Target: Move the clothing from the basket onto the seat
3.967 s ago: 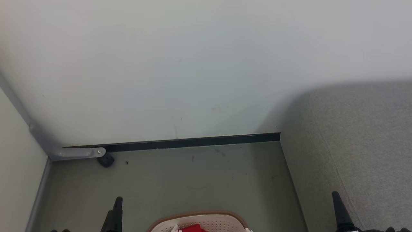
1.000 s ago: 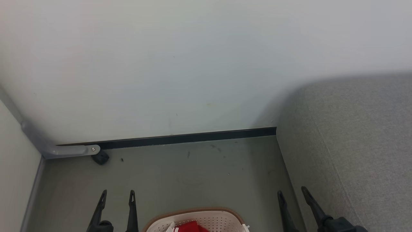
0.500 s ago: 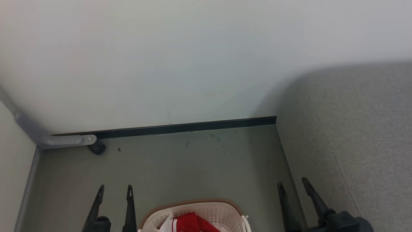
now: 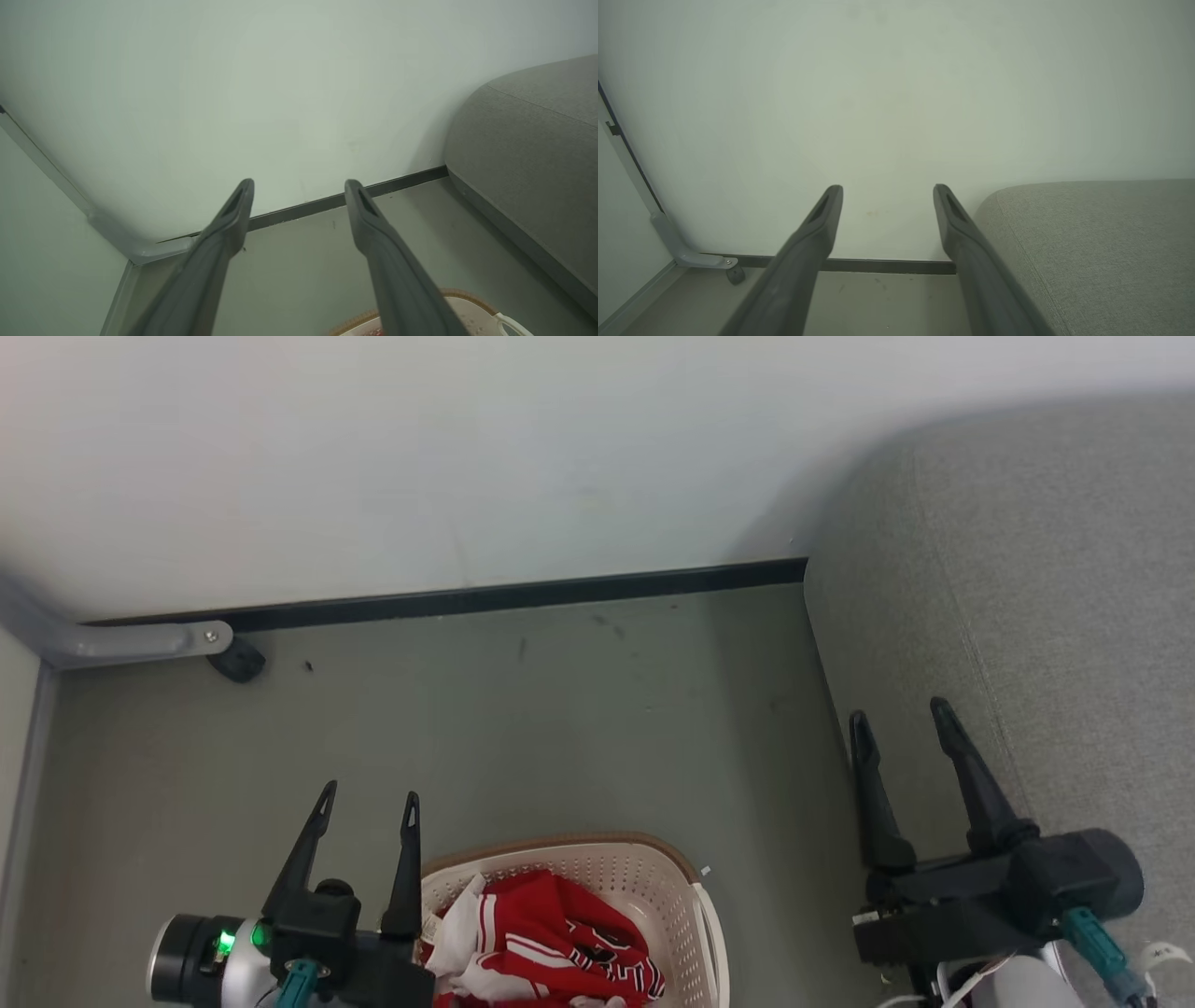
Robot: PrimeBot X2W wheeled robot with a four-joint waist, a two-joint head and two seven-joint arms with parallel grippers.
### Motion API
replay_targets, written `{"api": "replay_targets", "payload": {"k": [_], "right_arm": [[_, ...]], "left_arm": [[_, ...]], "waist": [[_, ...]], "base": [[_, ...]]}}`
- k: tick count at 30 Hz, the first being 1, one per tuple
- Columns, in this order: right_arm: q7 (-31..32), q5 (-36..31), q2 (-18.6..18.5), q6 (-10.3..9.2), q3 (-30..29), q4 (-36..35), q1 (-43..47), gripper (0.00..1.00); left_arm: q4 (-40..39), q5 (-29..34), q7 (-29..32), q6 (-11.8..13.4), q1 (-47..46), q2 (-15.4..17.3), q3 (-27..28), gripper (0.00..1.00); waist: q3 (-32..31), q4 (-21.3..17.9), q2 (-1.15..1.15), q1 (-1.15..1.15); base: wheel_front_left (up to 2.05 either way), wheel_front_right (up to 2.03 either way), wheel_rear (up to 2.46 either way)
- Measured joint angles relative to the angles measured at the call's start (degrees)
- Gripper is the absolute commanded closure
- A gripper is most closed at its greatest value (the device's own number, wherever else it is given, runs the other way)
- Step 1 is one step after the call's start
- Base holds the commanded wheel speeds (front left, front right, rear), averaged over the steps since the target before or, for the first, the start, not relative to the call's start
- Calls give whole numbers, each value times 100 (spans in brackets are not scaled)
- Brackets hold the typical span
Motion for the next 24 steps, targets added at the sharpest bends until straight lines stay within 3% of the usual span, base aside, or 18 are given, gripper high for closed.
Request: {"api": "replay_targets", "payload": {"k": [14,24], "right_arm": [[-1,0,-81,59,-333,-83,-1128,0],[-1,1,-98,205,-433,-38,-1612,0]], "left_arm": [[1092,385,279,-330,-778,344,-290,0],[1989,467,485,-455,-959,458,-380,0]], "waist": [[1006,-223,0,1],[1395,-386,0,0]], "base": [[0,0,0],[0,0,0]]}}
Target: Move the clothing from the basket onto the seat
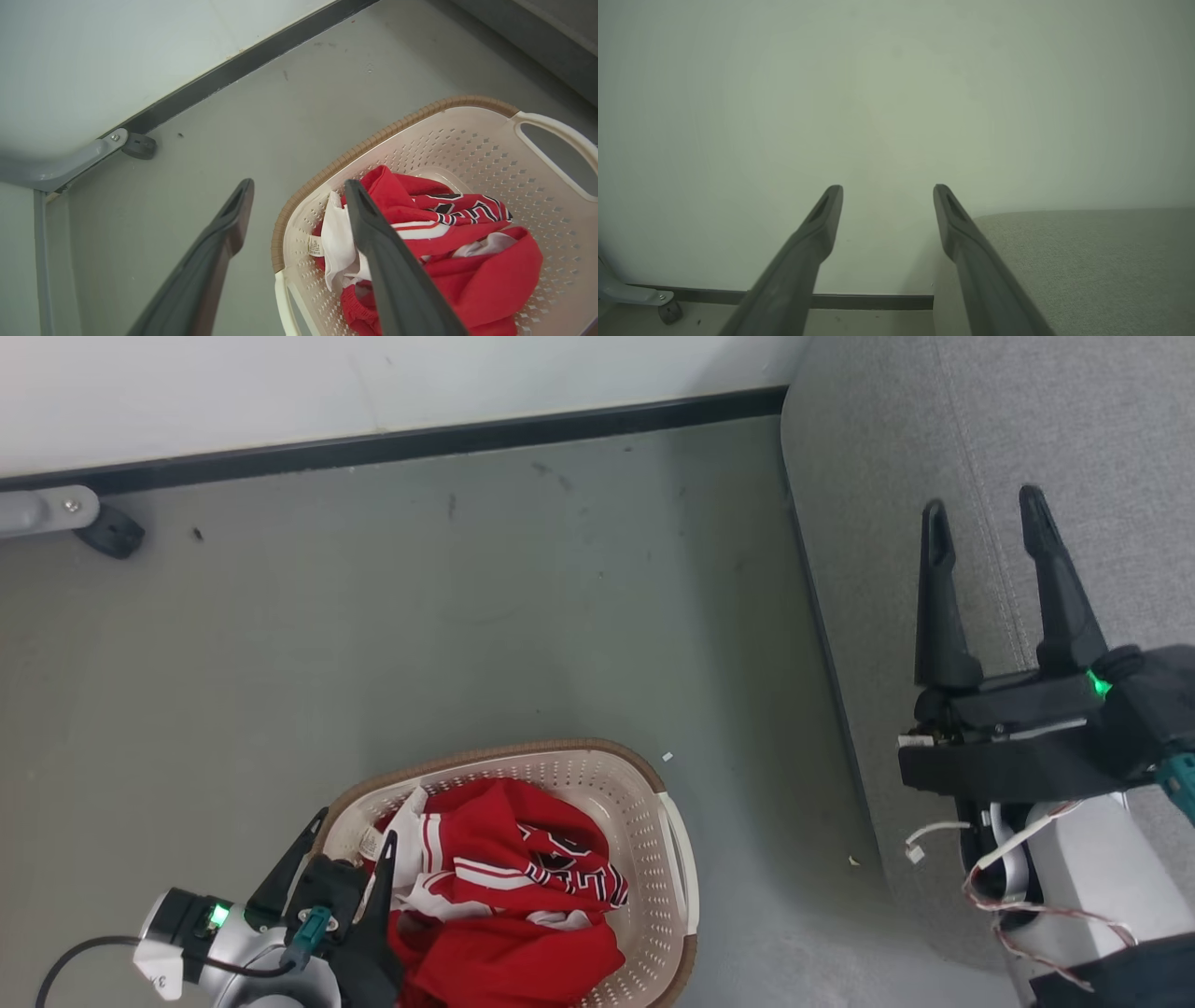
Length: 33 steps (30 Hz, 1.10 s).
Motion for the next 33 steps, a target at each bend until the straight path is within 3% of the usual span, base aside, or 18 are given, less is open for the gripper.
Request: {"api": "replay_targets", "payload": {"k": [11,23,33], "right_arm": [[-2,29,-20,244,-38,54,-1046,0],[-2,59,45,258,-55,113,-1527,0],[-2,59,93,300,-40,133,-1632,0]], "left_arm": [[577,204,78,-249,-372,108,-234,0],[1139,513,97,-495,-821,79,-638,0],[1508,563,18,-495,-1190,49,-691,0]], "waist": [[392,-107,0,0],[968,-237,0,0],[1335,-326,0,0]], "base": [[0,0,0],[0,0,0],[0,0,0]]}}
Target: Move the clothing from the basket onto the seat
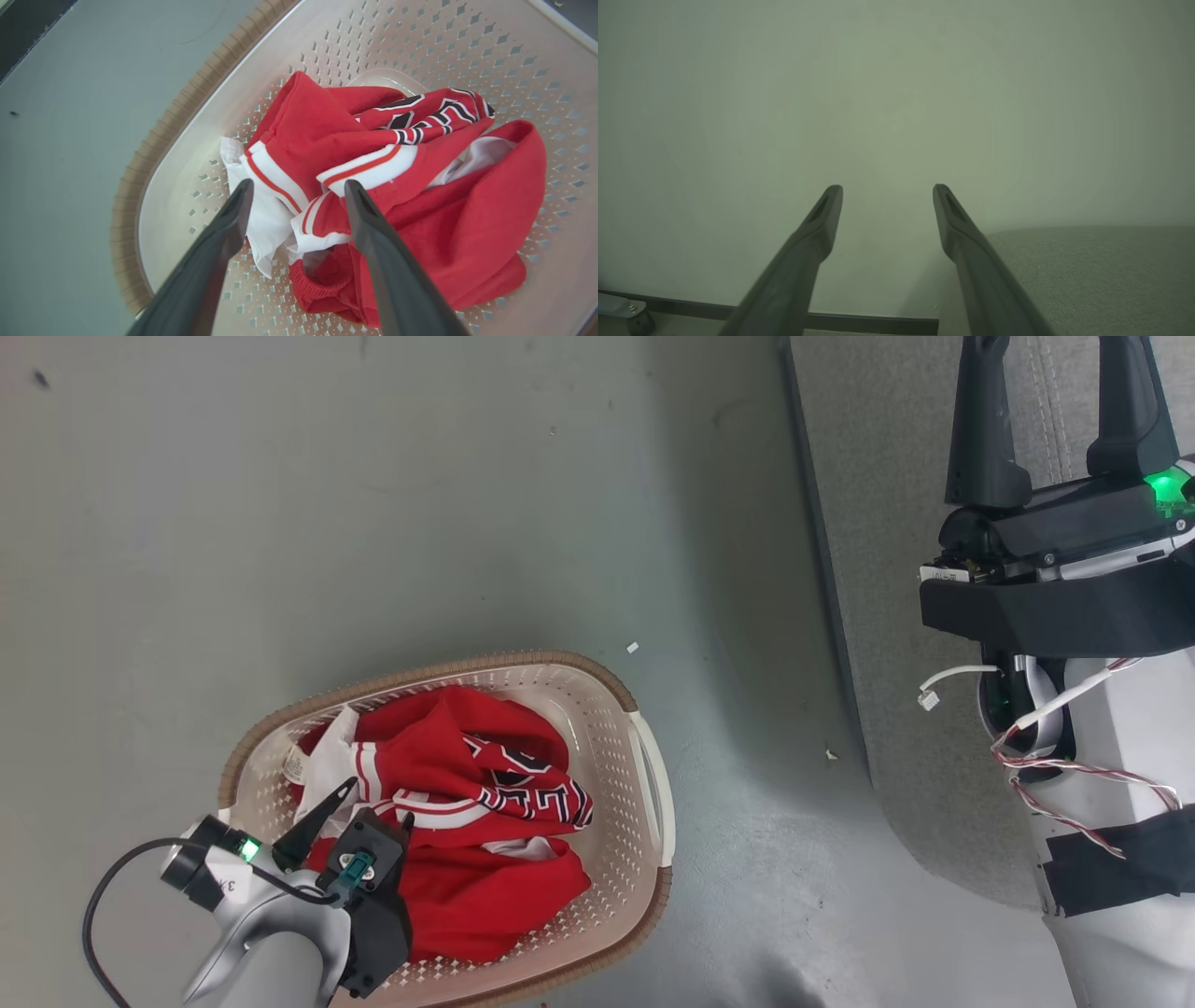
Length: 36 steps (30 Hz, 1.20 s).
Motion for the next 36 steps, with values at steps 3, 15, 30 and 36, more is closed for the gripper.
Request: {"api": "replay_targets", "payload": {"k": [3,15,30,36], "right_arm": [[0,0,14,0,12,-25,-2,0],[0,-59,99,0,121,-143,-261,0],[0,-100,102,-1,66,-133,-251,0],[0,-99,131,-2,46,-124,-252,0]], "left_arm": [[105,40,-8,-1,-101,-24,-65,0],[494,142,-134,-7,-376,-152,-209,0],[934,149,-309,-7,-570,-148,-272,100],[948,146,-427,-8,-592,-142,-256,100]], "waist": [[88,-32,0,0],[362,-82,0,0],[477,-81,-1,0],[525,-59,-1,0]], "base": [[0,0,0],[0,0,0],[0,0,0],[0,0,0]]}}
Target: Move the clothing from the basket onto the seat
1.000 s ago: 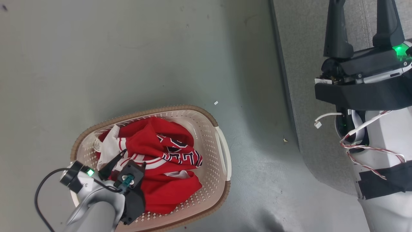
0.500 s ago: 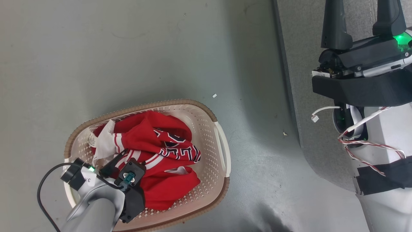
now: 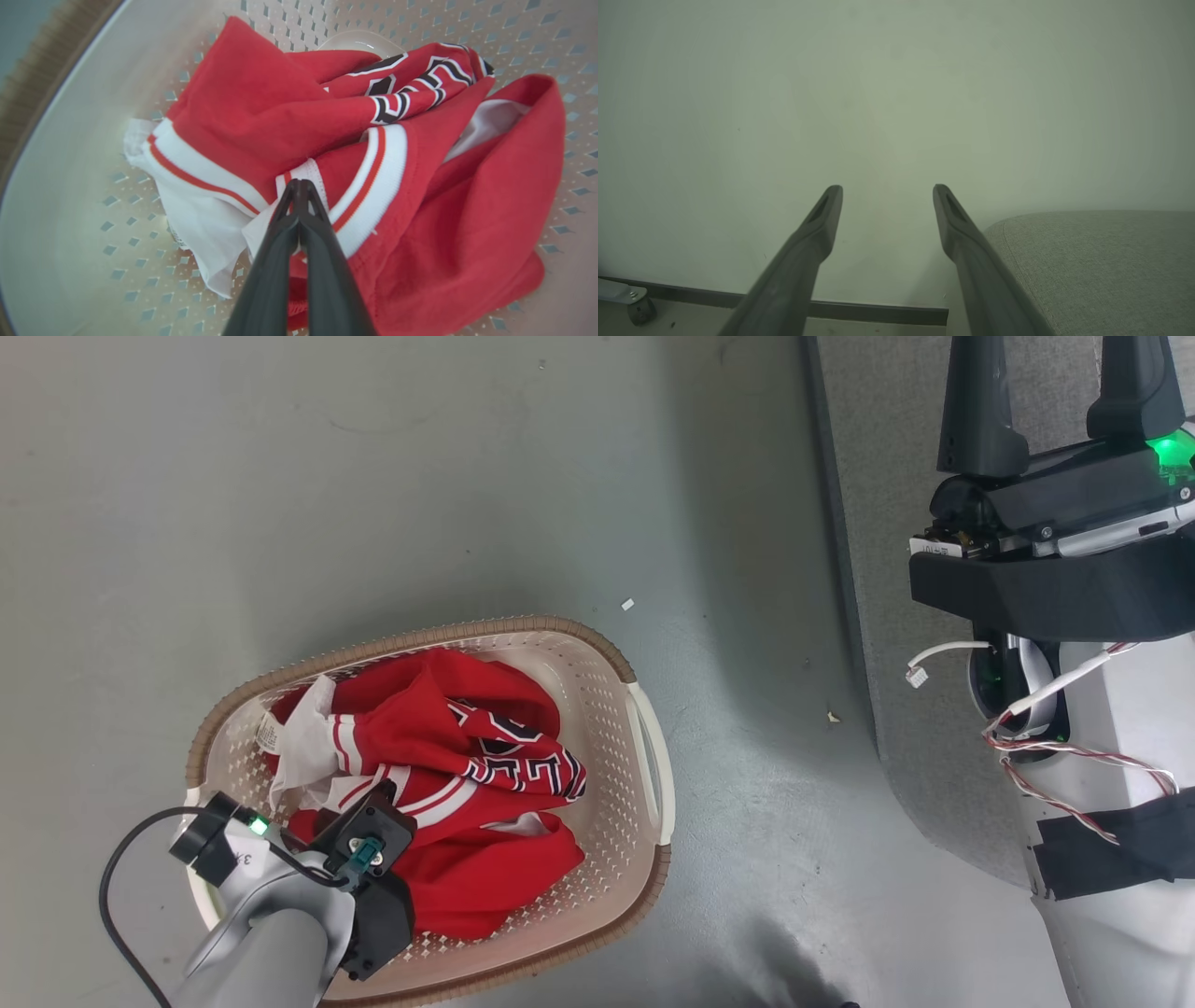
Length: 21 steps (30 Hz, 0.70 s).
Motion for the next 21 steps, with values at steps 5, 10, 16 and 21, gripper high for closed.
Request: {"api": "replay_targets", "payload": {"k": [5,10,16,21], "right_arm": [[0,9,21,-4,-34,43,1,0],[0,15,32,-4,-87,153,15,0],[0,16,25,-1,-159,252,71,0],[0,16,-3,1,-202,410,302,0]], "left_arm": [[-60,-92,-137,0,-20,-20,91,100],[-189,-221,-207,4,-3,-43,191,100],[-411,-522,-234,75,77,-152,417,100],[-773,-812,-234,169,196,-246,683,83]], "waist": [[-5,24,0,0],[-77,47,0,0],[-246,96,0,0],[-449,159,0,-1]], "base": [[0,0,0],[0,0,0],[0,0,0],[0,0,0]]}}
